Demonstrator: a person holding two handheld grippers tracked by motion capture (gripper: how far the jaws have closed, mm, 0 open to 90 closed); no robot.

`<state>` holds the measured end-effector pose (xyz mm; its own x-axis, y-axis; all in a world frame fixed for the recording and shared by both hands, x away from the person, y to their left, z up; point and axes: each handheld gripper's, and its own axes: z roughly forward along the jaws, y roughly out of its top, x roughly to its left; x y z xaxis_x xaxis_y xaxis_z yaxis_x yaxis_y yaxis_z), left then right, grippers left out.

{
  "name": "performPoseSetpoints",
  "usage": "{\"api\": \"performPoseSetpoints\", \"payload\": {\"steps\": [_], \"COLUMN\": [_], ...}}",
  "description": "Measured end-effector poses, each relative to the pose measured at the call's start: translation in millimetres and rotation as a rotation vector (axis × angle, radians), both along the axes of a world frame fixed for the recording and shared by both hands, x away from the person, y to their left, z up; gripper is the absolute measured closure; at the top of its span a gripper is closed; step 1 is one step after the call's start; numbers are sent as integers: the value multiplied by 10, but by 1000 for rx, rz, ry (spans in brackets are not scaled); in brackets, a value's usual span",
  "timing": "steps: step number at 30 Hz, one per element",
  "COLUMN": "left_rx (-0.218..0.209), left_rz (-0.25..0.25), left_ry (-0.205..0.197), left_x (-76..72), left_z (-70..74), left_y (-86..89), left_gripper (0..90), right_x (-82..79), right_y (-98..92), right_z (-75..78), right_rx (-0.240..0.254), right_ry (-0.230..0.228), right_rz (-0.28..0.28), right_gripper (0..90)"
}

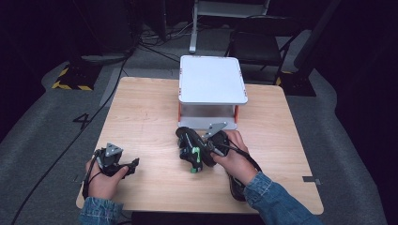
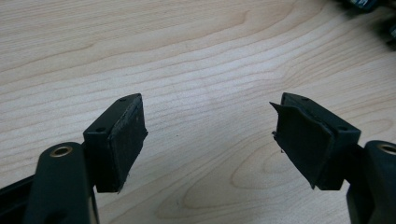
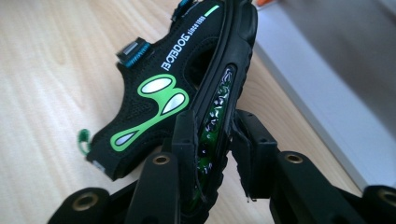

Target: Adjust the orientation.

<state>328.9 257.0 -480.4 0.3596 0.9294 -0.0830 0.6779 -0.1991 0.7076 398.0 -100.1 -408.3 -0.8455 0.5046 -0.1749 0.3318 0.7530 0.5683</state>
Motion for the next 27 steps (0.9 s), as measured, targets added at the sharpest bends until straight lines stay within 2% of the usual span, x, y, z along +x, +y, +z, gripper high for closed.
{"api": "performPoseSetpoints", "payload": {"steps": [5,8,11,13,14,16,19,25,27], "left_rx": [-1,-2,-1,2,-3,0,0,5,4], "left_rz": [-10,-19,-26,-31,-32,-35,-39,-44,-44], "left_ry": [4,3,3,3,8,7,8,5,6], "left_x": [20,48,75,92,99,114,128,138,134], "left_z": [-3,1,-5,-9,-10,-11,-9,-4,-8], "left_y": [-23,-43,-62,-73,-86,-96,-107,-121,-124], "left_gripper": [246,246,246,246,246,246,246,246,246], "right_x": [71,174,245,284,295,307,300,175,128], "right_y": [-89,-186,-242,-277,-295,-348,-380,-440,-469], "right_z": [12,-53,-118,-165,-175,-173,-158,-15,37], "right_rx": [-15,-79,-94,-143,-141,-118,-111,-24,16], "right_ry": [-28,-86,-70,-99,-102,-77,-81,-117,-146], "right_rz": [-53,-129,-166,-188,-194,-209,-215,-228,-244], "right_gripper": [724,698,684,652,646,624,600,418,339]}}
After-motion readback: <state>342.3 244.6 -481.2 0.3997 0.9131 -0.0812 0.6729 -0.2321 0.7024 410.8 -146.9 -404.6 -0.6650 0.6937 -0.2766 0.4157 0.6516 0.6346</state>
